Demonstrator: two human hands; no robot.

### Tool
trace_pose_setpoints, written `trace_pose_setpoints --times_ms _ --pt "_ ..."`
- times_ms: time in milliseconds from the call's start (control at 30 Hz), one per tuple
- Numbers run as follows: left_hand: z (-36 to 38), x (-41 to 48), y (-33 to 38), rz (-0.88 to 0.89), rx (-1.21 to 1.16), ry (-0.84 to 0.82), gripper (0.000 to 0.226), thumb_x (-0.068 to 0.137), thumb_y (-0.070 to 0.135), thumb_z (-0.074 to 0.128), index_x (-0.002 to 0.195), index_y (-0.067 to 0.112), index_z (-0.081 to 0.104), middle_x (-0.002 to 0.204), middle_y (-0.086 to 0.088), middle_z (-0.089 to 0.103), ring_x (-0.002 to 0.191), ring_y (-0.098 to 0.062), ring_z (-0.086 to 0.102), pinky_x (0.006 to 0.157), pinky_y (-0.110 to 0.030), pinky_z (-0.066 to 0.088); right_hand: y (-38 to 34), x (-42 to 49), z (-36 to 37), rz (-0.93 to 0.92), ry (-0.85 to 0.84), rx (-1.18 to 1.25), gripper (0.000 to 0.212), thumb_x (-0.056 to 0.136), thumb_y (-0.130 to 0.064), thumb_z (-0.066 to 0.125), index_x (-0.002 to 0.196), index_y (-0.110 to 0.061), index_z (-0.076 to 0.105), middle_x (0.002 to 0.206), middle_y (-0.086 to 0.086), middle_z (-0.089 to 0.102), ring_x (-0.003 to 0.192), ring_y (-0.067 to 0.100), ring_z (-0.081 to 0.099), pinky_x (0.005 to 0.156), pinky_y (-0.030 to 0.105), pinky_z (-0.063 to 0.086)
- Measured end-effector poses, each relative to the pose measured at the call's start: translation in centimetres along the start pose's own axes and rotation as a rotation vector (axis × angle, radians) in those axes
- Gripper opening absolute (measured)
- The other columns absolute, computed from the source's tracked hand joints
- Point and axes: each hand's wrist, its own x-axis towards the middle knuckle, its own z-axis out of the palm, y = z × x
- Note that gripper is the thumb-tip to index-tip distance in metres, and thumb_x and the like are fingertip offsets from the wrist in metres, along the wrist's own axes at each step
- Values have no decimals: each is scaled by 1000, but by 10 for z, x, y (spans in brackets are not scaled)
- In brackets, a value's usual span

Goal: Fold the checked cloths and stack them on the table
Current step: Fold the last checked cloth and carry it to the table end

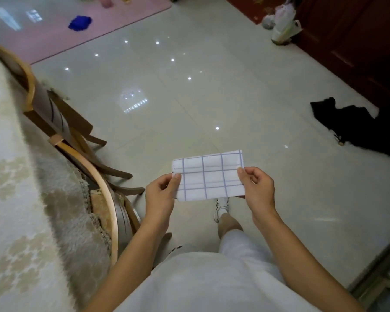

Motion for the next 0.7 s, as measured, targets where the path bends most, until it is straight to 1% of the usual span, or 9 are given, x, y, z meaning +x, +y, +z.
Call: trace_pose_setpoints --times_ms 100,133,233,267,367,433,500,567,700 --pt "15 34 24 4 -26 71 19 99 23 59 90 20 76 90 -2 76 88 -18 69 81 -32 55 -27 54 16 8 -87 -27 14 87 -41 70 87 -27 72 97 1 75 105 25 68 90 54 57" --pt "21 46 33 1 -43 95 19 99 22 59 89 20 75 90 -3 76 85 -16 69 79 -31 55 -37 74 21 6 -114 -38 14 89 -39 70 87 -25 72 97 2 74 104 24 68 87 51 59" --pt "41 83 60 -22 -65 164 19 100 22 59 90 20 75 88 1 77 82 -12 69 73 -24 55 -72 126 36 -1 -191 -49 12 94 -29 68 88 -19 70 97 10 73 94 21 69 65 33 60" --pt "47 95 69 -30 -67 190 19 100 22 59 91 19 76 87 2 77 82 -11 69 71 -22 55 -83 142 40 -4 -210 -59 12 95 -28 67 88 -18 70 97 10 73 92 21 69 63 30 59" --pt "64 128 90 -35 -78 243 19 100 23 59 94 17 76 87 3 76 81 -10 69 70 -21 54 -111 189 53 -7 -263 -106 12 95 -30 67 88 -20 70 97 7 73 98 22 69 64 30 58" --pt "71 147 100 -53 -94 280 20 100 22 59 92 15 75 83 5 76 76 -7 68 67 -18 53 -125 217 64 -8 -291 -135 12 94 -31 67 89 -21 70 98 9 72 103 24 68 63 30 58" --pt "74 162 106 -65 -106 317 23 99 23 60 89 8 74 78 2 73 73 -13 64 67 -22 51 -135 236 77 -1 -324 -144 12 94 -31 68 90 -20 70 100 12 71 104 25 67 62 30 57" --pt "73 174 111 -82 -118 357 24 98 24 61 88 8 74 80 -4 72 75 -16 61 71 -30 50 -142 250 90 21 -359 -153 11 94 -30 67 92 -19 70 102 14 71 101 25 68 63 30 58" --pt "67 198 120 -113 -176 438 16 98 21 61 97 16 76 91 4 77 86 -11 70 81 -28 55 -155 276 122 41 -431 -207 13 94 -31 67 95 -18 70 103 11 72 98 25 69 68 34 61"
